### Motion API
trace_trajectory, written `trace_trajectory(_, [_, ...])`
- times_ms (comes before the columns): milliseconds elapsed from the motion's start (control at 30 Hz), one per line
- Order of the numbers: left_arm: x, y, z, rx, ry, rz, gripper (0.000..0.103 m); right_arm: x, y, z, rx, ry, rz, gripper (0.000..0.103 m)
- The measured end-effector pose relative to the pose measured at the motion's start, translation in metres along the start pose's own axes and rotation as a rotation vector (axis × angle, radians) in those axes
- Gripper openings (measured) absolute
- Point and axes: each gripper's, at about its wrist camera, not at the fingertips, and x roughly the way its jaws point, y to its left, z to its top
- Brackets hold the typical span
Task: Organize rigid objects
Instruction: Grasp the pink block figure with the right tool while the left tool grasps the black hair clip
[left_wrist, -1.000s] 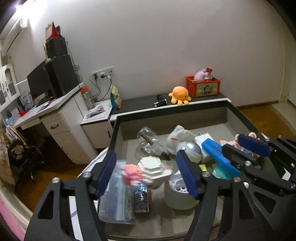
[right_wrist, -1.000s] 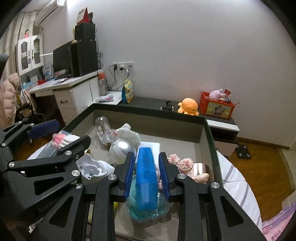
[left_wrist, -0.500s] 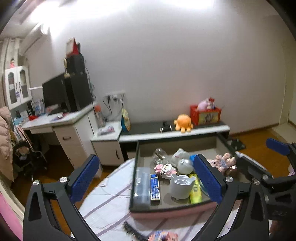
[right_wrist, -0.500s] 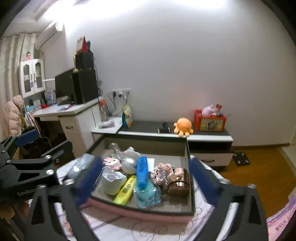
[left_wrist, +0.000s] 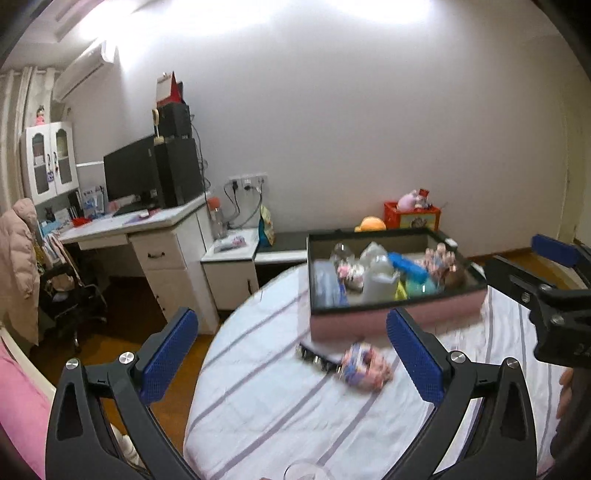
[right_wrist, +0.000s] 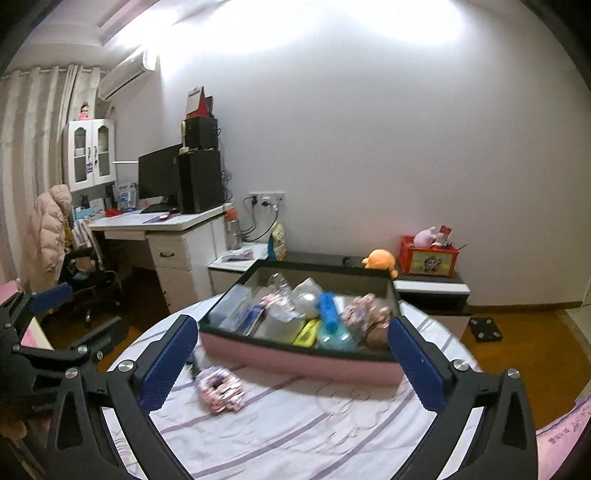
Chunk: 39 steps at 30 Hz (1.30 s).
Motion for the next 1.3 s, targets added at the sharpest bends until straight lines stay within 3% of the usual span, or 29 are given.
trace_trajectory(233, [0.015,0.03,-0.031,-0.046,0.105,0.013,0.103,0.041,0.028,-0.029,-0.029,0.137,0.037,0.103])
trace_trajectory(400, [0.033,0.05,-0.056,-0.062,0.183,0.039,0.103,0.089,0.046,-0.055,-0.031,0.297,0.065,0.103])
trace_trajectory(633, [0.057,0.054,-0.068,-0.089,0.237,-0.012,0.103,0.132,0.063,-0.07,-0.034,0.402,0.086,0.102])
trace_trajectory(700, [0.062,0.051,-0.068,-0.081,0.244,-0.021,0.103,0.14,0.065,-0.072,-0.037,0.423,0.088,0.096])
trace_trajectory(767, [0.066,0.049,-0.068,-0.078,0.252,-0.031,0.103,0.144,0.064,-0.073,-0.03,0.432,0.096,0.079])
trace_trajectory(800, [0.068,0.047,-0.067,-0.08,0.253,-0.041,0.103,0.145,0.062,-0.073,-0.024,0.438,0.105,0.063])
trace_trajectory(833, [0.07,0.046,-0.067,-0.08,0.256,-0.048,0.103,0.144,0.061,-0.074,-0.016,0.439,0.119,0.058])
trace_trajectory(1167, [0.095,0.008,-0.054,-0.066,0.316,-0.159,0.103,0.111,0.018,-0.072,0.037,0.397,0.116,0.058])
trace_trajectory(1300, [0.116,-0.022,-0.049,-0.05,0.383,-0.164,0.103,0.095,-0.009,-0.075,0.039,0.391,0.051,0.058])
